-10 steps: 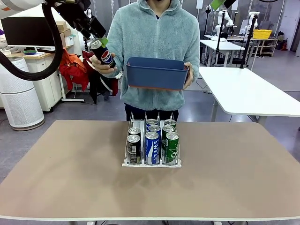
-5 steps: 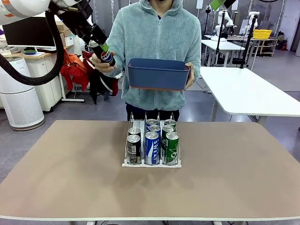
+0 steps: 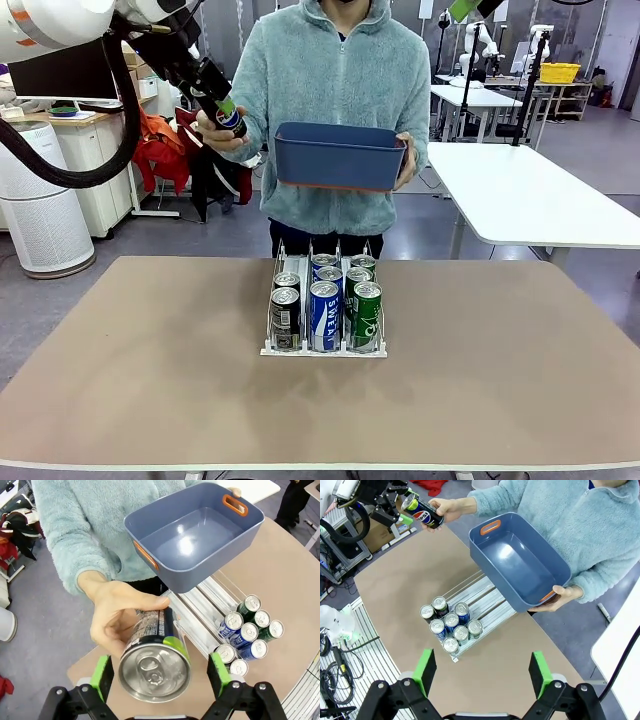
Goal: Fill the beverage cans into the dispenser.
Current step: Pick up the Pepsi coke handed by the human.
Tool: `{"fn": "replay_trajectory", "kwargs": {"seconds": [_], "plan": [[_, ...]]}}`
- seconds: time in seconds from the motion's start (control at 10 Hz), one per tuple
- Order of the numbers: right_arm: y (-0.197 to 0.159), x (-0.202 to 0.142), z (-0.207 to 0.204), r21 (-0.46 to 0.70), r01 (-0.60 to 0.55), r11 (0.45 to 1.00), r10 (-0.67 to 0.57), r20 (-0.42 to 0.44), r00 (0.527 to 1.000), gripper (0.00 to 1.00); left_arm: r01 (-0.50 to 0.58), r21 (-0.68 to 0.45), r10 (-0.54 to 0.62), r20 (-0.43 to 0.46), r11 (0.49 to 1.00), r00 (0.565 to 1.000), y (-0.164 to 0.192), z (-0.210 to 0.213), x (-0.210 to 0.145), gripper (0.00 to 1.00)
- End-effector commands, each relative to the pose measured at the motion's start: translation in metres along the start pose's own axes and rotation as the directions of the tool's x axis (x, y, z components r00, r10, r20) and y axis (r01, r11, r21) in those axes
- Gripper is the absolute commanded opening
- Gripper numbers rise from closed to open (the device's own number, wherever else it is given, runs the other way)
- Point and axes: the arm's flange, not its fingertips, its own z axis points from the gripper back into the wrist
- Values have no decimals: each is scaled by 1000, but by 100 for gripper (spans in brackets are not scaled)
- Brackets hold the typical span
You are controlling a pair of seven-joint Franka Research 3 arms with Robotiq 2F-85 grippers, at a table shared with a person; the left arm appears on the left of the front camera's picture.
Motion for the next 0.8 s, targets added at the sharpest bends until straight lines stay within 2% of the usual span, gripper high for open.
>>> {"fn": "replay_trajectory", "kwargs": {"seconds": [0.0, 0.7], "plan": [[1, -2, 0, 15, -6, 1000, 6, 12, 1000, 99, 2, -7, -2, 25, 1000, 1000, 2, -6, -5, 100], [1, -2, 0, 15, -6, 1000, 6, 12, 1000, 99, 10, -30, -9, 51, 1000, 999, 8, -13, 7, 100]]}}
